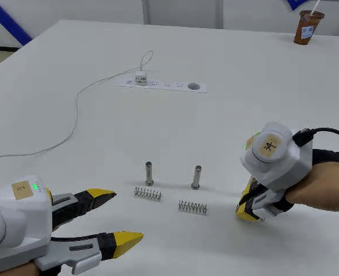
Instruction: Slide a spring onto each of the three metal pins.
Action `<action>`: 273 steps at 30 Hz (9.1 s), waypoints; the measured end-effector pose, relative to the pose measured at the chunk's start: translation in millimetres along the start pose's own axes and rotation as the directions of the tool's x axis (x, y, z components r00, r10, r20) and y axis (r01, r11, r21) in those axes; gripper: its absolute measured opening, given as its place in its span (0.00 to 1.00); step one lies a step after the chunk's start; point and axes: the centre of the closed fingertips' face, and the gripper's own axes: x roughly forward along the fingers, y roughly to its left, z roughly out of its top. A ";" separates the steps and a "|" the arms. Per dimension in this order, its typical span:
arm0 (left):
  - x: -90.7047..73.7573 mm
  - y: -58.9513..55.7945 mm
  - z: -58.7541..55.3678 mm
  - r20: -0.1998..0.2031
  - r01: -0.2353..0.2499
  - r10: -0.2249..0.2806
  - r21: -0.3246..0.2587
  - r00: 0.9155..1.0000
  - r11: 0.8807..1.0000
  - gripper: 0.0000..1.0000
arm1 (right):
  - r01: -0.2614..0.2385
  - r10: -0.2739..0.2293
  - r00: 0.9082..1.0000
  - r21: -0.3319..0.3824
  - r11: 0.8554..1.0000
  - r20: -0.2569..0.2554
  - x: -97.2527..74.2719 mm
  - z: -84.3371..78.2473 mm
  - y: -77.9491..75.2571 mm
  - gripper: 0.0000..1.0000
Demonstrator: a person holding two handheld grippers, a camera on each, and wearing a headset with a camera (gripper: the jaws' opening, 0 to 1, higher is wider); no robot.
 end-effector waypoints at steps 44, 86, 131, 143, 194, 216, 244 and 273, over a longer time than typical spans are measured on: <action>1.8 -4.2 4.6 -0.003 0.014 -0.014 0.017 1.000 1.000 0.55 | 0.028 -0.029 0.997 0.013 1.000 0.067 -23.6 8.6 -3.6 0.12; 4.5 -6.8 9.8 0.004 0.023 -0.023 0.035 1.000 0.999 0.55 | 0.064 -0.118 0.944 0.179 0.982 0.307 -83.8 34.2 -11.5 0.12; 1.7 -2.4 5.1 -0.014 0.014 -0.014 0.034 1.000 0.999 0.55 | 0.104 -0.214 0.907 0.299 0.949 0.363 -83.2 26.6 -50.2 0.12; 2.1 -2.2 2.1 -0.013 0.010 -0.010 0.025 1.000 1.000 0.55 | 0.088 -0.197 0.921 0.313 0.946 0.337 -63.7 17.8 -50.9 0.12; 1.1 -0.9 6.5 0.005 -0.001 0.001 0.017 1.000 1.000 0.56 | 0.098 -0.184 0.948 0.311 0.945 0.260 -48.5 -13.0 -28.4 0.18; -4.7 7.4 11.0 0.025 -0.032 0.031 0.014 0.999 0.999 0.57 | 0.016 -0.046 0.960 0.110 0.994 0.276 -34.9 50.8 13.6 0.18; -9.6 15.5 9.4 0.041 -0.054 0.054 0.001 0.998 0.999 0.59 | -0.062 0.079 0.985 -0.118 0.991 0.151 13.8 96.0 39.5 0.18; -16.6 16.8 11.8 0.044 -0.075 0.075 0.000 0.996 0.997 0.58 | -0.110 0.117 0.993 -0.212 0.971 0.021 39.9 92.1 42.0 0.12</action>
